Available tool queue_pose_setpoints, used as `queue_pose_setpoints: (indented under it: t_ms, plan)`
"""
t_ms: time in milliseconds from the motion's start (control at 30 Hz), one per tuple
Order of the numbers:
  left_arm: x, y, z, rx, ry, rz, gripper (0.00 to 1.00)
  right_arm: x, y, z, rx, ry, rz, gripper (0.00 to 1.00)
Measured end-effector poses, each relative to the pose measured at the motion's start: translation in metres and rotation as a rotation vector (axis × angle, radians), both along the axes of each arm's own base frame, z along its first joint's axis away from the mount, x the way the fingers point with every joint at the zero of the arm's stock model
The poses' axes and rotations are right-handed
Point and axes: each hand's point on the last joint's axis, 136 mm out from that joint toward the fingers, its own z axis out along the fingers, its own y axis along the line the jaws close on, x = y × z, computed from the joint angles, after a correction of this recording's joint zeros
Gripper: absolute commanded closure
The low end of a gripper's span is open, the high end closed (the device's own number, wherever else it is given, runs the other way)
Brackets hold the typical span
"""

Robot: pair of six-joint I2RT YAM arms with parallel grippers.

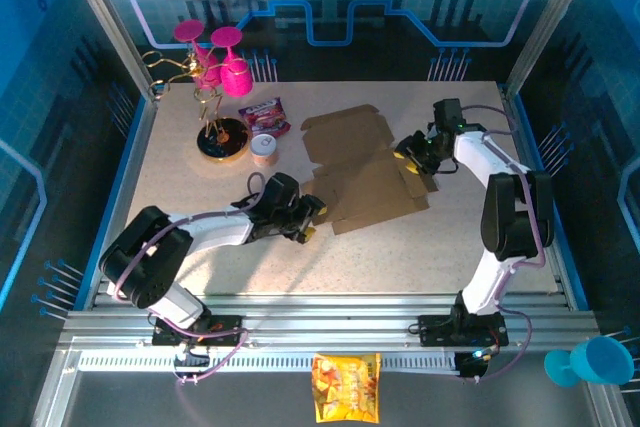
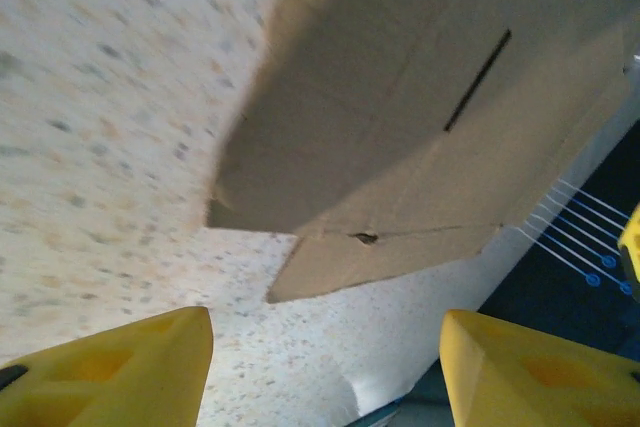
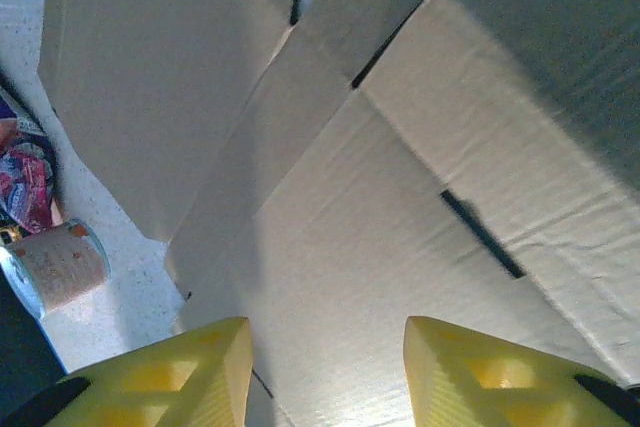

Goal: Fold the paper box

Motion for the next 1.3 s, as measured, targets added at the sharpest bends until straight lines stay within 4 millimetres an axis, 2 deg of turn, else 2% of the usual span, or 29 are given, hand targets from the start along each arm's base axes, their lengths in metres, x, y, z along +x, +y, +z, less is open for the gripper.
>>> queue_pose_setpoints:
  t_ms: [133,267,533,733,1000,1133,1233,1300]
  plan:
    - [0.000,-0.022,-0.002,-0.054,-0.004,0.017,0.38,0.002,-0.024,-0.004,0.028,-0.001,-0.045,0.53]
    - [0.006,-0.029,-0.005,-0.087,0.005,0.068,0.38,0.006,-0.039,-0.010,0.041,0.000,-0.068,0.53]
    - [0.017,-0.028,-0.009,-0.104,0.010,0.164,0.41,0.004,-0.039,-0.019,0.061,0.012,-0.069,0.52]
    - [0.019,-0.024,-0.016,-0.094,0.023,0.211,0.48,-0.009,-0.044,-0.021,0.085,0.018,-0.110,0.52]
    - [0.020,-0.012,-0.025,-0.056,0.012,0.266,0.67,-0.026,-0.058,-0.010,0.137,-0.042,-0.206,0.51]
    - [0.023,-0.008,-0.030,-0.039,-0.003,0.287,0.90,-0.037,-0.055,-0.016,0.178,-0.043,-0.242,0.51]
    - [0.027,-0.006,-0.030,-0.038,-0.018,0.299,1.00,-0.043,-0.054,-0.024,0.196,-0.036,-0.265,0.51]
    - [0.029,-0.005,-0.029,-0.036,-0.028,0.303,1.00,-0.047,-0.055,-0.026,0.203,-0.035,-0.279,0.51]
